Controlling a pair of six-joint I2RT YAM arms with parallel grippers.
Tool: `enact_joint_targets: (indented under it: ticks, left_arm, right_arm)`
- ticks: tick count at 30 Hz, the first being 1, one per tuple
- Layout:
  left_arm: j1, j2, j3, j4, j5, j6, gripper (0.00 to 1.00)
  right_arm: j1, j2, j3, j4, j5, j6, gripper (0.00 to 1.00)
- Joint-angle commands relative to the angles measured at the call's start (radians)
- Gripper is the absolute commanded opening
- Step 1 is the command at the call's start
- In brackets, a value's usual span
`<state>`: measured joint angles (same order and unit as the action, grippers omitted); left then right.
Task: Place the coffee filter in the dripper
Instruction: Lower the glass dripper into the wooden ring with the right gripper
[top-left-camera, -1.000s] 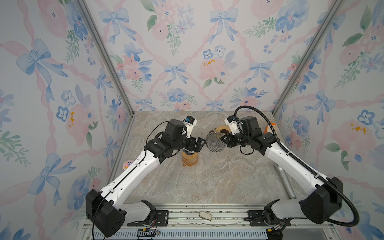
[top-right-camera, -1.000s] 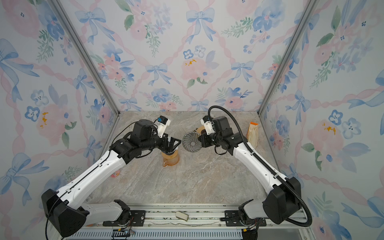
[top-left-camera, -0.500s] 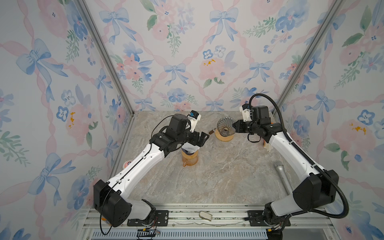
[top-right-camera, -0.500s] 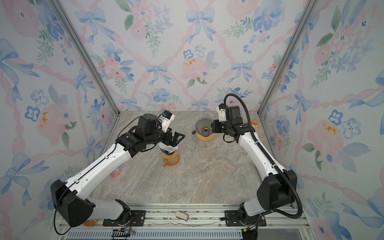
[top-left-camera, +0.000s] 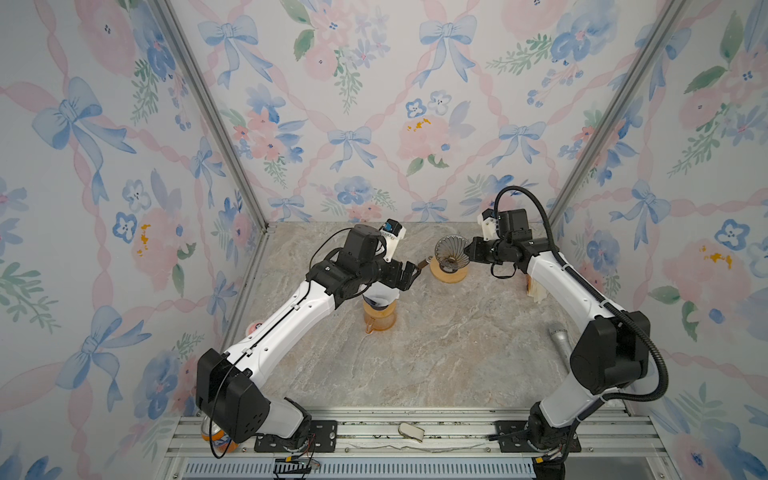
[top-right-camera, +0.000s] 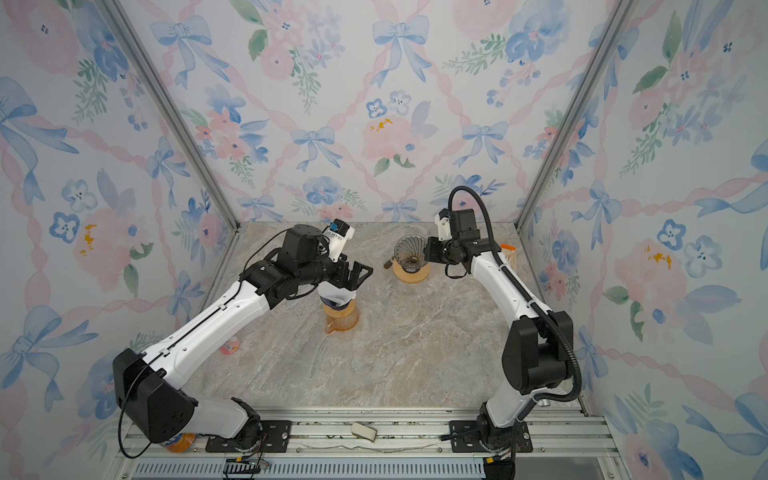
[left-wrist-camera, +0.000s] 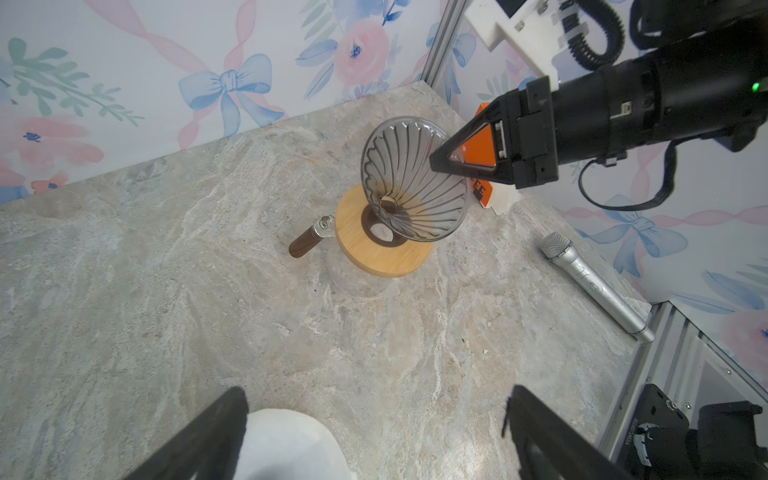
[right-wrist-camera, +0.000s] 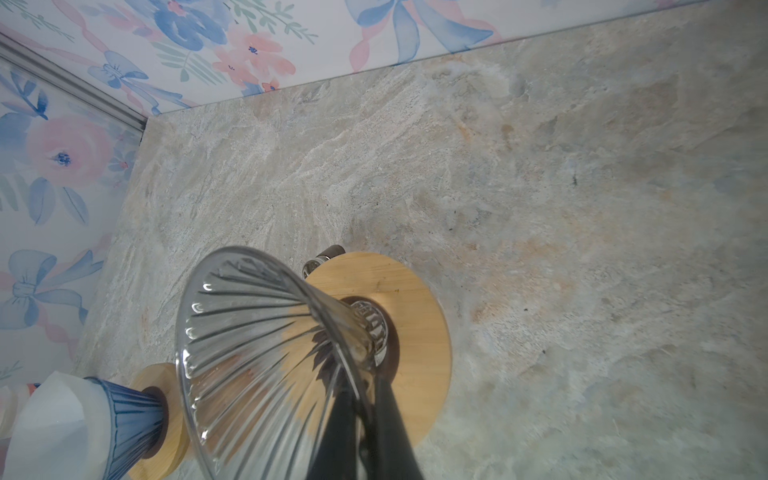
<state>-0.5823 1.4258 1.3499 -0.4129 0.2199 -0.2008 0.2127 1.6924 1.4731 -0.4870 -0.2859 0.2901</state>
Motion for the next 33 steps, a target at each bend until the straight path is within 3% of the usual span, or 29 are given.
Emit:
enact_joint_targets:
  ticks: [1, 20, 33]
  left_arm:
    - [-0.004, -0.001, 0.013, 0.008, 0.007, 0.018, 0.98]
    - [-0.004, 0.002, 0.0, 0.008, 0.009, 0.024, 0.98]
    - [-0.004, -0.001, -0.005, 0.008, 0.005, 0.026, 0.98]
  right_arm:
    - [-0.009, 0.022, 0.038, 0.021, -0.037, 0.022, 0.0]
    - [-0.009, -0.028, 0.006, -0.039, -0.033, 0.012, 0.0]
    - [-0.009, 0.052, 0.066, -0.118, -0.03, -0.009, 0.0]
